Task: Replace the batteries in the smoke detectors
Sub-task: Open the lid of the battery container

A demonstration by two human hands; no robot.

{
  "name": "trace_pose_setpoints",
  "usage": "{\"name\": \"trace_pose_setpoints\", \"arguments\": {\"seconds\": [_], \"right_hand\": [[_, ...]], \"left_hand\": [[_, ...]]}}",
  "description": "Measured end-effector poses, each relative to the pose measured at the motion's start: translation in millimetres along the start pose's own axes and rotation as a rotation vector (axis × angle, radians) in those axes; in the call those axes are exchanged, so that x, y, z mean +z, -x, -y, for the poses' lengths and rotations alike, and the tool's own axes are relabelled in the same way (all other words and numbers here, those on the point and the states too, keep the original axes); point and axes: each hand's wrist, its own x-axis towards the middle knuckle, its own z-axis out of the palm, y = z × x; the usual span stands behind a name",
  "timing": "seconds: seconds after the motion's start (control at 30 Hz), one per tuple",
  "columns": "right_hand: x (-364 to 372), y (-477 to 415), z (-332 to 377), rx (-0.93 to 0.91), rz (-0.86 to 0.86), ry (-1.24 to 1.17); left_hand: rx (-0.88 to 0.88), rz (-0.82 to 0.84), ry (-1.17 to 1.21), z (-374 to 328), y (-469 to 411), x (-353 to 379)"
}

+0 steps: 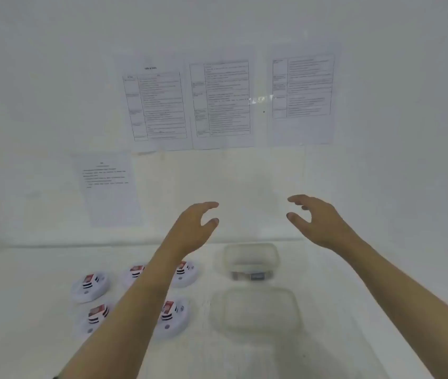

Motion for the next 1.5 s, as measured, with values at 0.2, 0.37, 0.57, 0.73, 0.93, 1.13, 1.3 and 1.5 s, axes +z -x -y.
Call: {"name": "trace_pose_setpoints", "arguments": {"seconds": [0.2,0.37,0.57,0.73,0.93,1.13,1.3,1.5], "right_hand": [[42,57,-19,0.095,0.026,-0.251],[82,99,-47,0.277,0.203,-0.312],[98,116,-60,0.493,0.251,-0.541],[98,115,-65,0.642,0.259,-0.751],[93,118,-75,0.765,0.382,-1.02],[98,120,-85,0.877,0.456,-1.277],[102,117,-85,0.829,0.362,-1.318],[98,122,-79,0.688,0.463,-1.141]], "left_hand": [[-0.073,0.017,0.284,25,50,43],[-0.29,0.179,0.378,61,85,84],[-0.551,0.294,0.666,71,103,102],[-0.586,0.234,0.762,73,103,106],[-0.727,0.281,0.967,81,106,104],[-0.844,0.295,1.176,83,108,107],[-0.898,0.35,1.329,85,108,109],[-0.691,0.262,1.12,87,107,110]]}}
